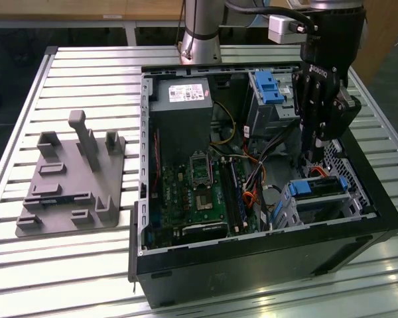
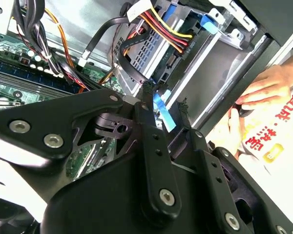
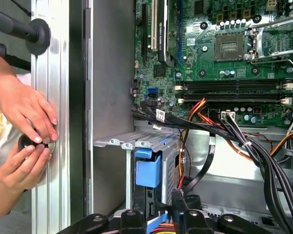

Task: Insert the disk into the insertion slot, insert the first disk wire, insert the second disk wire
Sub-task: 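Insert the second disk wire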

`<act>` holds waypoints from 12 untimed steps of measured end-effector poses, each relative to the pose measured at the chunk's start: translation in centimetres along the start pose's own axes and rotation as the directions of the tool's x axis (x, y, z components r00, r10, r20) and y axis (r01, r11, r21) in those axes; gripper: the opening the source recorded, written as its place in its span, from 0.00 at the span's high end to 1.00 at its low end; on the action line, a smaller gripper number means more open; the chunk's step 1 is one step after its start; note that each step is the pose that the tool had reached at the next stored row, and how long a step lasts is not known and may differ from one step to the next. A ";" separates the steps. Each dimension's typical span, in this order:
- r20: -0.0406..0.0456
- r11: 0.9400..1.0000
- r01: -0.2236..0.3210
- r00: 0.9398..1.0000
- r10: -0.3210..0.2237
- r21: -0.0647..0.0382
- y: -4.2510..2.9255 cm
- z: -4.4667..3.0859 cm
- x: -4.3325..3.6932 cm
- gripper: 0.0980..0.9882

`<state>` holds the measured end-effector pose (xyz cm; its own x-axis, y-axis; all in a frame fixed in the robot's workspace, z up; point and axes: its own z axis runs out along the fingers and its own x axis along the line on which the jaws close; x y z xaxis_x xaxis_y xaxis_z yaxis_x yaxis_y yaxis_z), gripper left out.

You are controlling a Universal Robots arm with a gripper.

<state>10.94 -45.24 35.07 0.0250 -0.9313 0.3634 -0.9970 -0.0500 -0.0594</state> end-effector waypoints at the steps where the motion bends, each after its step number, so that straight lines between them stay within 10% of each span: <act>1: 0.000 1.000 0.000 1.000 0.000 0.000 0.00 0.03 -0.03 0.71; 12: -0.006 1.000 -0.001 1.000 0.001 0.002 -0.11 0.12 -0.10 0.71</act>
<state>11.06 -45.19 34.92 0.0240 -0.9291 0.3690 -0.9969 -0.0501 -0.0611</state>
